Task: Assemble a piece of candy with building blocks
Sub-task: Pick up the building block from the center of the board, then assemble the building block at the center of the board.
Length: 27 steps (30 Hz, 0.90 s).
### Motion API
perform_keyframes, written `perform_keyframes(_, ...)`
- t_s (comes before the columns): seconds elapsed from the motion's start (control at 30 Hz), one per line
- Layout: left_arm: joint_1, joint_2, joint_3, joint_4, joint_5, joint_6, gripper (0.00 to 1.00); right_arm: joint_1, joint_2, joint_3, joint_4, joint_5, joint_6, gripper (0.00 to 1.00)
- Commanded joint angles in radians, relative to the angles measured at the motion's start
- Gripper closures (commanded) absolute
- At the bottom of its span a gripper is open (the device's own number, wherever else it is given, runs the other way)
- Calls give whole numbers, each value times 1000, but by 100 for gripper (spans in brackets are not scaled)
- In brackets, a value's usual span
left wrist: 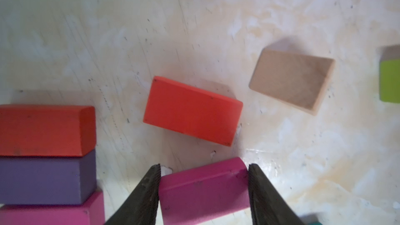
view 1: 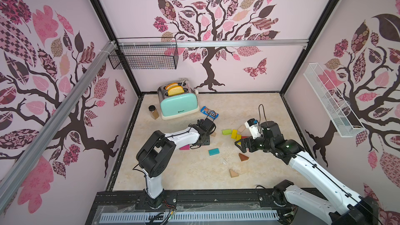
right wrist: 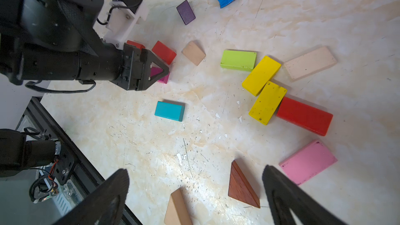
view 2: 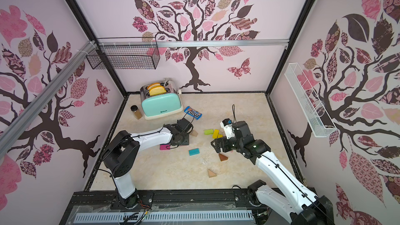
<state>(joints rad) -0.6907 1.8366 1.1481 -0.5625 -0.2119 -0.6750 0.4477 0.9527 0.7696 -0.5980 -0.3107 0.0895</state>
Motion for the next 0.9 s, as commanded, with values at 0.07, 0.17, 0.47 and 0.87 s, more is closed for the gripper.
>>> perform_keyframes(0.07,26,50,-5,-60,6,107,53,-3,12,20,7,-2,-1,1)
perform_keyframes(0.17,35,59,3,-44,36,110,50,-3,19,26,7,-2,-1,1)
perform_keyframes(0.47,30,-45,40,-102,59,95,2,-3,20,24,6,2,-4,1)
perform_keyframes(0.87,-49,-402,3,-191,151,38,4,30,67,17,20,-3,73,1)
